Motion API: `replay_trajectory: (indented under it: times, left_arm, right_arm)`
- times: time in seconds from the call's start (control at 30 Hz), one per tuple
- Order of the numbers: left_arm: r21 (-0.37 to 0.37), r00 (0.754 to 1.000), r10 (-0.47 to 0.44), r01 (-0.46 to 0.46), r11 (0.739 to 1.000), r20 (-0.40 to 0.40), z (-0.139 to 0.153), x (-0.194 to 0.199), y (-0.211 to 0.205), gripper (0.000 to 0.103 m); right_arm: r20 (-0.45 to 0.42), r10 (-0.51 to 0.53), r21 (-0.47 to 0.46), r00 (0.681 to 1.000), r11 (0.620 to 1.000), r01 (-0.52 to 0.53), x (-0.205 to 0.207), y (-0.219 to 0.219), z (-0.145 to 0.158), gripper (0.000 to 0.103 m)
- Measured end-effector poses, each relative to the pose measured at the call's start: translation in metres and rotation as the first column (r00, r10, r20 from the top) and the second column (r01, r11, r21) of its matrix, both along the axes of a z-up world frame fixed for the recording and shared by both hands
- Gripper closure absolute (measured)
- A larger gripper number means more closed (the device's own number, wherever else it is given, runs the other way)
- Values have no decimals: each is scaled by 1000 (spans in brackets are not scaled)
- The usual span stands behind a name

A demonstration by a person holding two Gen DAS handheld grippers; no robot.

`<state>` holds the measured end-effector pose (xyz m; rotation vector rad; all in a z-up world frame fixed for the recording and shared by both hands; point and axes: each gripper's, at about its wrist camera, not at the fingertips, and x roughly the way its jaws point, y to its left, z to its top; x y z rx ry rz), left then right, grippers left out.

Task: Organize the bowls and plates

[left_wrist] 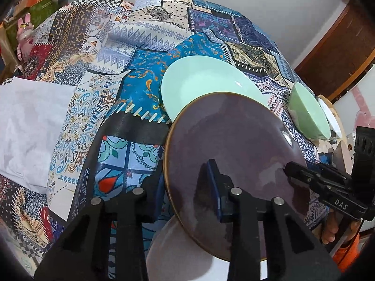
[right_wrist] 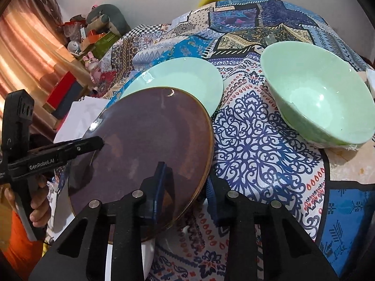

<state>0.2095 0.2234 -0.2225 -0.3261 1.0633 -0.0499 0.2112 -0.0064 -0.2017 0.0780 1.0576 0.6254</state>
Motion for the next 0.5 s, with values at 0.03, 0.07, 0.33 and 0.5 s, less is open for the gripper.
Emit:
replay_trajectory:
  times: [0.03,0.07,0.33,0.5]
  left_arm:
    - [7,1000,-1,1,1000,1,1,0,-1,69]
    - [11,1000,-1,1,1000,2,1,-1,-2,69]
    - [-1,1000,-3,3,1000,6,4,-9,-7,69]
    - [30,999,-11,10,999,40,14,-16,-18,69]
  right_arm:
    - [3,-1,-2,1000,1000,1,-1,0,0,74]
    - [6,-2,-4,1000,1000,2,-2,0,1,74]
    - [24,-27,9,999,1000,27,-4,-8,6,74]
    - [39,-30,20,999,999,29,-10,-15,10,74]
